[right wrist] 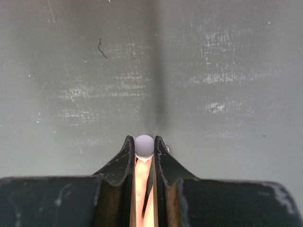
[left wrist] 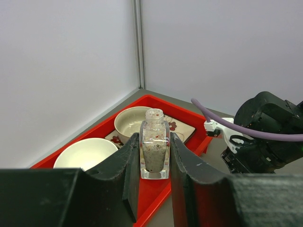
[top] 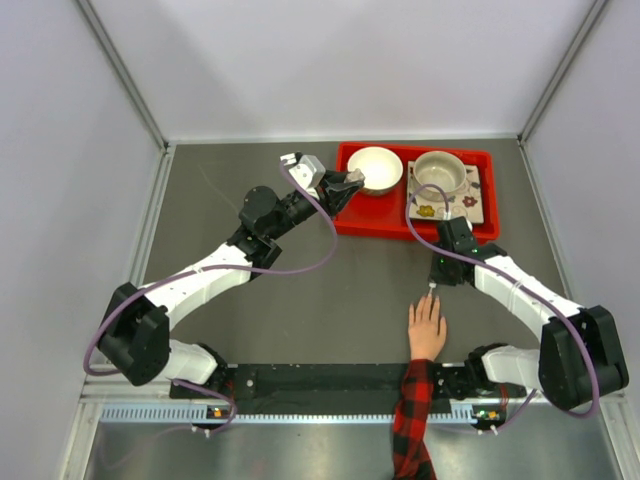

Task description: Paint the nails

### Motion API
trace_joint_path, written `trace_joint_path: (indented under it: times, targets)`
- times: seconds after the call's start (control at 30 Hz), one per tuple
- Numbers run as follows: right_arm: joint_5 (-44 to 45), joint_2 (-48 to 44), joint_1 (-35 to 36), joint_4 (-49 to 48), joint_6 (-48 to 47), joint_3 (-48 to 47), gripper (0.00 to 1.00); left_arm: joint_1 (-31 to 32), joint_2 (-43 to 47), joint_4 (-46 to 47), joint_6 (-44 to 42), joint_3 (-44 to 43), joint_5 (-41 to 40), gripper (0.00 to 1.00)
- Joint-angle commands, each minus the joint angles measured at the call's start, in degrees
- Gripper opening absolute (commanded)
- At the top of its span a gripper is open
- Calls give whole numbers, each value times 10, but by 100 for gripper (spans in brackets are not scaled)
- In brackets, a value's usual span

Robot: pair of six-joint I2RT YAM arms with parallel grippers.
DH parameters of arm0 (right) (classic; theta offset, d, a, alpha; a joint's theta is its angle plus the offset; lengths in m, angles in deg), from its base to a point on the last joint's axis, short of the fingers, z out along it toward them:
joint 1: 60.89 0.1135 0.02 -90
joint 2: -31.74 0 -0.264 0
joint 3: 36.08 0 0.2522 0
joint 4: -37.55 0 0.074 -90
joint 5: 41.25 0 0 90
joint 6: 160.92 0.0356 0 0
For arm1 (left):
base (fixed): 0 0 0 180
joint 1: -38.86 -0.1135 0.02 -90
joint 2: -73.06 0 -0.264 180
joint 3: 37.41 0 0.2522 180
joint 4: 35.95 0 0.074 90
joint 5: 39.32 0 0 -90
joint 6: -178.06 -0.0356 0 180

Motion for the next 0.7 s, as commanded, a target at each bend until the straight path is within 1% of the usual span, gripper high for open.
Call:
trace_joint_path:
  times: [0.0, 0.67]
  targets:
    - [5, 3, -4, -19, -1, -8, 0, -4, 1, 39, 8, -23, 8, 0]
    - [15, 10, -7, -19, -2, -13, 0, -6, -5, 42, 14, -23, 10, 0]
